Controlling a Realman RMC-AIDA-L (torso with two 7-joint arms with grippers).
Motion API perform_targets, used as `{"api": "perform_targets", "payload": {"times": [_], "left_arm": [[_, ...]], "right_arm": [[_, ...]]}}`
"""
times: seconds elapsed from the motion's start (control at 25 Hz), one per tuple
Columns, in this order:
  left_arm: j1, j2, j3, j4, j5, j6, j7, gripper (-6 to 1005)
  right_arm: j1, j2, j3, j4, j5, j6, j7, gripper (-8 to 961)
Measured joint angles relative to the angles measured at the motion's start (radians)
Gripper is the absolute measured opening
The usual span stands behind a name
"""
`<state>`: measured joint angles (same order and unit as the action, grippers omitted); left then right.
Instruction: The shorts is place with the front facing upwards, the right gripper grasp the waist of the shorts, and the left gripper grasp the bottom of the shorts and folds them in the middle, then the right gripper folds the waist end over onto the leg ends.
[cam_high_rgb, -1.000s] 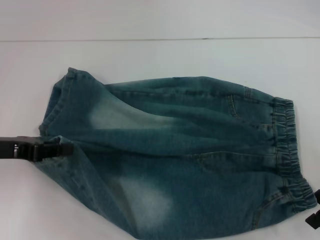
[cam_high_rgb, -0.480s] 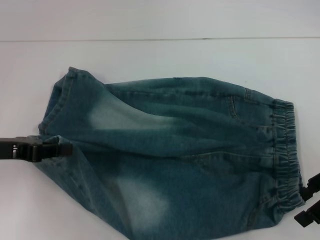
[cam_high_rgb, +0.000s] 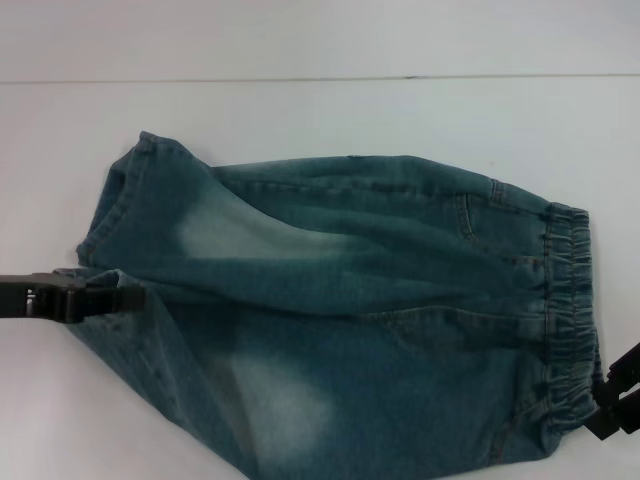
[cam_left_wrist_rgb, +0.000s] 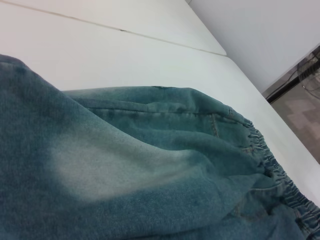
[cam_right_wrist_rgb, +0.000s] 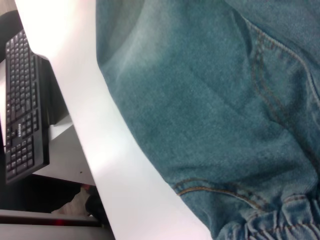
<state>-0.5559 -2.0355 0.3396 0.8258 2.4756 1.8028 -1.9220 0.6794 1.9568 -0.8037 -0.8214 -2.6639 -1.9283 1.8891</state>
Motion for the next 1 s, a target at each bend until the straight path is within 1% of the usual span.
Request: {"api": "perform_targets", "payload": {"times": [0.28, 0.52, 0.84, 1.0], "left_arm": [[-0.001, 0.000, 0.002, -0.001, 0.000, -0.002, 0.000, 46], [-0.001, 0.000, 0.002, -0.002, 0.000, -0.002, 0.000, 47], [-0.013, 0.001, -0.001, -0.002, 0.000, -0.002, 0.000, 48], [-0.021, 0.006, -0.007, -0.002, -0.012, -0.005, -0.002, 49]], "right_arm": [[0.003, 0.005, -0.005, 0.000, -0.001, 0.008, 0.005, 339], [0.004, 0.006, -0.006, 0.000, -0.001, 0.018, 0.005, 107], [-0.005, 0.007, 0.000, 0.002, 0.002, 0.039, -0.003, 21], [-0.015, 0.007, 0.034, 0.002, 0.007, 0.043, -0.020, 20]]}}
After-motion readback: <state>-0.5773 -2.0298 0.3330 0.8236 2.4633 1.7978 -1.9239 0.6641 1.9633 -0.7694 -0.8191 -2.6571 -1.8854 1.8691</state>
